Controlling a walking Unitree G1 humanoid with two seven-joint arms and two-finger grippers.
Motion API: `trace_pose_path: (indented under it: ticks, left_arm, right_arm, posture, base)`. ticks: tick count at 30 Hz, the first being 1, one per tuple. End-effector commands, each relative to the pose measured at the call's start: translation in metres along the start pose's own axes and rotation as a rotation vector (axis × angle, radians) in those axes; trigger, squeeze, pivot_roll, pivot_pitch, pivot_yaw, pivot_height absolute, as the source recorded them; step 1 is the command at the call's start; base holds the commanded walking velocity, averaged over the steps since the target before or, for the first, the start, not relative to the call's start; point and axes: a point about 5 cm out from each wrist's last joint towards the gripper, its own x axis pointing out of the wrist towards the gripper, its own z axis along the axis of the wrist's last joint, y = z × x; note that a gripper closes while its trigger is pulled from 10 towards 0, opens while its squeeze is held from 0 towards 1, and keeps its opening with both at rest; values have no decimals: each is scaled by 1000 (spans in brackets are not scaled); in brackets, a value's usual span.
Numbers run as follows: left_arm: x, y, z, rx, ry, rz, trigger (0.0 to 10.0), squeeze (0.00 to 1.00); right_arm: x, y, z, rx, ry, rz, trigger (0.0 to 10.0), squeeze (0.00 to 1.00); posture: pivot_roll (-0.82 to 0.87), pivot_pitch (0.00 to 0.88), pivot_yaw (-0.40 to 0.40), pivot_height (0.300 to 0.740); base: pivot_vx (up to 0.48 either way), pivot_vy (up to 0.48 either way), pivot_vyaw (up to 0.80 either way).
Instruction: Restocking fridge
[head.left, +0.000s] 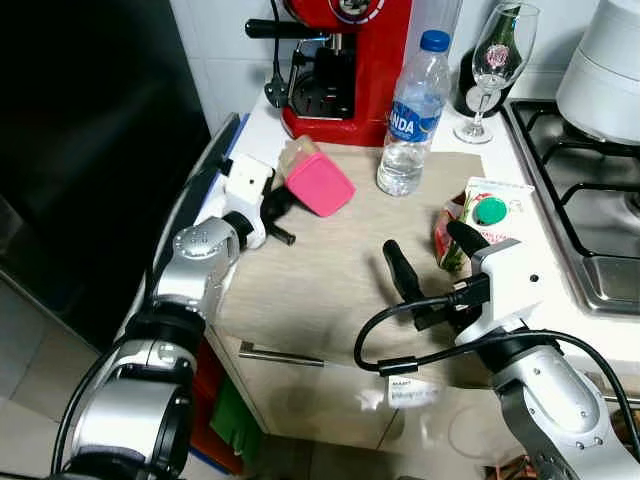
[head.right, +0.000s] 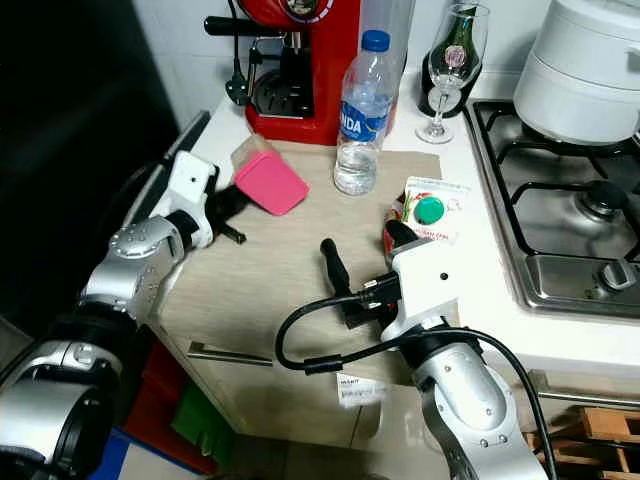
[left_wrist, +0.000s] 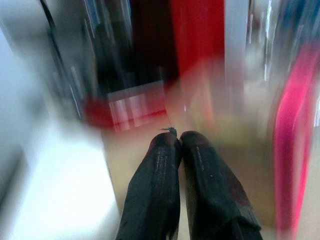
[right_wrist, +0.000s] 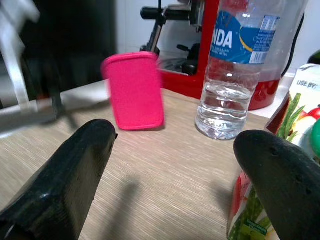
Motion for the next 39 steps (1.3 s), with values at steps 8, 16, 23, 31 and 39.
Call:
trace_pose_path:
  ticks: [8, 16, 23, 31, 39]
  left_arm:
    - [0, -8, 61, -21, -282, 108, 10000, 0]
    - [-6, -12, 39, -161, -168, 177, 10000, 0]
    - [-16, -14, 44, -72, -183, 207, 10000, 0]
    - [-19, -25, 47, -16, -185, 195, 10000, 1000]
    - [-20, -20, 44, -21, -150, 183, 10000, 1000]
  right_arm:
    - [5, -9, 0, -4, -19, -20, 10000, 137]
    - [8, -10, -1, -7, -20, -18, 10000, 141]
    - [9, -11, -3, -4, -28, -38, 10000, 137]
    - [11, -9, -6, 4, -30, -42, 10000, 141]
    - [16, -8, -7, 3, -41, -42, 10000, 141]
  posture:
    - [-205, 0, 43, 740]
    - [-201, 0, 44, 740]
    - [-195, 0, 57, 740]
    - [-178, 0, 61, 740]
    - [-171, 0, 75, 740]
  base:
    - [0, 0, 0]
    - [0, 0, 0]
    - [0, 0, 0]
    - [0, 0, 0]
    - [0, 0, 0]
